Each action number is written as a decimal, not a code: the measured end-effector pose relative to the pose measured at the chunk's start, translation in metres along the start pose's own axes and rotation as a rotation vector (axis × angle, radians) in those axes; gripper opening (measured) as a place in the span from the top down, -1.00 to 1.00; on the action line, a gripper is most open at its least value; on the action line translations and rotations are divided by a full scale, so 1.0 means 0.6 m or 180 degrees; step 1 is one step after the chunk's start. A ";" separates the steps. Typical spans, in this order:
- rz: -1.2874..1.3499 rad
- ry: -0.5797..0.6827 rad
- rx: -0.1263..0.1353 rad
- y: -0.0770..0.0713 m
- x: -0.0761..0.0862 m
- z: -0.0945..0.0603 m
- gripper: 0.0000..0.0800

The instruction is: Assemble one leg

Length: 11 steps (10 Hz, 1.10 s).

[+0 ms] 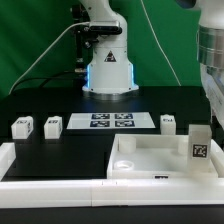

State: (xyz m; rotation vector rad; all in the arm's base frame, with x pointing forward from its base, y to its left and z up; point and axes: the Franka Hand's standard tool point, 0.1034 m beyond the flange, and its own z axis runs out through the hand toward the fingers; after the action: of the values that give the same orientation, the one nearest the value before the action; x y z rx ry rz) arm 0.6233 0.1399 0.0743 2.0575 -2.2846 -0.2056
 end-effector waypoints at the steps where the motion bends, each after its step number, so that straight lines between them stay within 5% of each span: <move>1: -0.0015 0.0000 0.0000 0.000 0.000 0.000 -0.62; 4: -0.0515 0.0019 -0.0112 0.009 0.015 0.002 -0.62; 11: -0.2354 -0.0003 -0.0109 0.017 0.023 0.003 -0.62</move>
Offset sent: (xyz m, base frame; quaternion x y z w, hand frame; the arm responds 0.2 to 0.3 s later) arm -0.0177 -0.0163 0.0049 -0.0479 0.0054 -0.0897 0.9948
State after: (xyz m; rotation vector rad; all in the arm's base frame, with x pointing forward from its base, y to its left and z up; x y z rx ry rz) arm 0.6118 0.1274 0.0732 2.7685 -1.3962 -0.2669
